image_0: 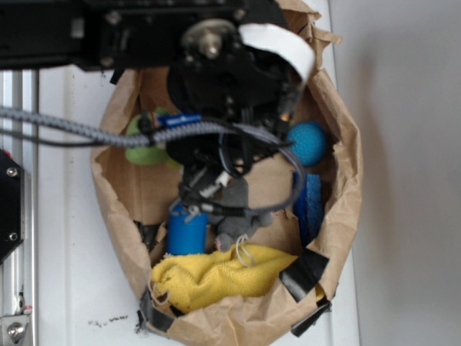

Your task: Grab the green animal.

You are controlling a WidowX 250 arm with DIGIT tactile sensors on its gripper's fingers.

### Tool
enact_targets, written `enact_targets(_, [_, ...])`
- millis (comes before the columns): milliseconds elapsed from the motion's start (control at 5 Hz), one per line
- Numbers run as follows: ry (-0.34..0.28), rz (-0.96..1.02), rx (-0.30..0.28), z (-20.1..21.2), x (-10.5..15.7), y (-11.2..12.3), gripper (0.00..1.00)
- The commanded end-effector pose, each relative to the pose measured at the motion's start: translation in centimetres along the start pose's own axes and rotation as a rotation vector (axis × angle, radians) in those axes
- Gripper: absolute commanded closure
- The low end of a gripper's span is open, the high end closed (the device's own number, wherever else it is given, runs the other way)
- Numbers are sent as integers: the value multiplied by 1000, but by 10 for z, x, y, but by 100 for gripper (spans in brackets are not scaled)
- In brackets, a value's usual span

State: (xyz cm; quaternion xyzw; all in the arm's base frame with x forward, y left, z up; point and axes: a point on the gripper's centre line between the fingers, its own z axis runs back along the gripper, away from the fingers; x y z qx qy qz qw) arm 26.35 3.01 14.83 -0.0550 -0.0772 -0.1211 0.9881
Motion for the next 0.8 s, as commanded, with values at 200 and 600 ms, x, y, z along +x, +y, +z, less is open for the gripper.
enact_targets(200, [-144, 96, 80, 52, 28, 17, 100])
enact_targets(600, [-158, 93, 72, 58, 29, 19, 100])
